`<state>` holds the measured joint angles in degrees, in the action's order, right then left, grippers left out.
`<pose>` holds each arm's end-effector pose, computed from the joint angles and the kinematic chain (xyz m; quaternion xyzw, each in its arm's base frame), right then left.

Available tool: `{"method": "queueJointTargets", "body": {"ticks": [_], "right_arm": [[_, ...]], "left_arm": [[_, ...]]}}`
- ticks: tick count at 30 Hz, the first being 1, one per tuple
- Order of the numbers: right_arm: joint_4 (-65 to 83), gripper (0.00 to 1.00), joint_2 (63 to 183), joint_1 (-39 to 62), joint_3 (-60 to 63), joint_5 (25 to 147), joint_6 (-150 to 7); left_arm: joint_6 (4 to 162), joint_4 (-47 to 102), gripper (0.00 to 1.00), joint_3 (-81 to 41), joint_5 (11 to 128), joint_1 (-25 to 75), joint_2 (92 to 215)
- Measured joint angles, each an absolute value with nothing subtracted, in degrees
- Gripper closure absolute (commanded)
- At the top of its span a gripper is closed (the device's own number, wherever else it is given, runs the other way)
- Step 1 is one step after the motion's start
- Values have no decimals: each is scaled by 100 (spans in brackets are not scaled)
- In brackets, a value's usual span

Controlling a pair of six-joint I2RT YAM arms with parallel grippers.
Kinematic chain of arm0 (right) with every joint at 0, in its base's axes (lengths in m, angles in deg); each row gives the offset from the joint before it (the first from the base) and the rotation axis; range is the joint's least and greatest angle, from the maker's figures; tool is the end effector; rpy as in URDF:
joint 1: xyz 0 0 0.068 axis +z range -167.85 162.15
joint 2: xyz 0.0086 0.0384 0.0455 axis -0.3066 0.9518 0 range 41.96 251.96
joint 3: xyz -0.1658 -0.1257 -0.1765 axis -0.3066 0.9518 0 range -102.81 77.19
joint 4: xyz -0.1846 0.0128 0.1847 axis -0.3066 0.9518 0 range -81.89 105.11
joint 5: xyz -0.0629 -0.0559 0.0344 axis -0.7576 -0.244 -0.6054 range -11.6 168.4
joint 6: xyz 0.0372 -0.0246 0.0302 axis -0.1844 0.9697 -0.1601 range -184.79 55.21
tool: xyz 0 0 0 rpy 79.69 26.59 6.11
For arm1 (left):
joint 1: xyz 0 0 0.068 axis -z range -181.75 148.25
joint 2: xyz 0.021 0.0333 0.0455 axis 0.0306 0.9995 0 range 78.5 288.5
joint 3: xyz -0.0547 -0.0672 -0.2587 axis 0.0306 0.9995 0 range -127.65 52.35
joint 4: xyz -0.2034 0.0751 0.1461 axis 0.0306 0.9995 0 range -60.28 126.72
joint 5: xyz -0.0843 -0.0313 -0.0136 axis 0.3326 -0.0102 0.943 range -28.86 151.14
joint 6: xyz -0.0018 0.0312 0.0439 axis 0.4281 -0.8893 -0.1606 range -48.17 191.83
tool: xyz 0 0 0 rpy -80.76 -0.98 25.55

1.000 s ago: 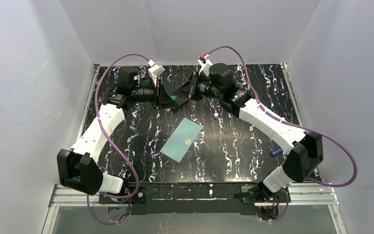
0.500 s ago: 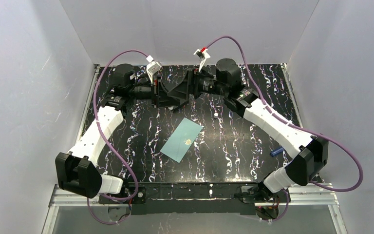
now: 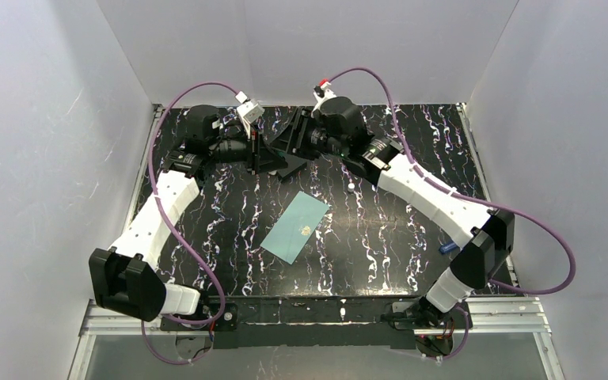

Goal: Place the letter into the envelope and seal it

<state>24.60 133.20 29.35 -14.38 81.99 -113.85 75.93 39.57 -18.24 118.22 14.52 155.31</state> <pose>0.2535 0.2770 0.4085 -0.0059 0.7993 0.4638 0.3820 0.2791 -0.1125 0.3778 0.3601 0.6675 -0.4691 0.4524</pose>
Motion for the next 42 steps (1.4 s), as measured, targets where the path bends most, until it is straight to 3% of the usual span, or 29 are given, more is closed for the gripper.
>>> {"method": "queueJointTargets", "body": {"ticks": [5,9,17,22,28,29,31,32,33,38,42], "right_arm": [[2779,74,13497,3127,-1827,7843,-11217],[2884,99,13506,3203,-1916,7657,-11042],[2525,99,13261,3173,-1521,8033,-10307],[1148,99,12456,2838,-312,9406,-9709],[193,99,12240,2581,29,10752,-9490],[108,86,12257,2563,31,10890,-9503],[14,52,12273,2543,31,10949,-9553],[16,39,12273,2550,29,10864,-9619],[45,32,12273,2563,25,10741,-9665],[534,26,12308,2631,-24,9578,-10126],[539,37,12310,2725,-13,9015,-10548]], "left_arm": [[7316,4385,100,-1979,11663,1430,15595],[7241,4604,100,-2093,11661,1426,15601],[7279,4833,100,-2093,12030,1419,15608],[7790,4464,100,-2078,12885,1507,15619],[8682,3246,100,-1855,13728,1529,15551],[8769,3146,100,-1828,13811,1524,15536],[8898,2986,100,-1820,13859,1515,15518],[8951,2929,100,-1815,13844,1507,15514],[8988,2879,100,-1798,13820,1500,15514],[8870,2964,100,-1763,13309,1463,15498],[8765,3050,100,-1695,12771,1450,15490]]}}
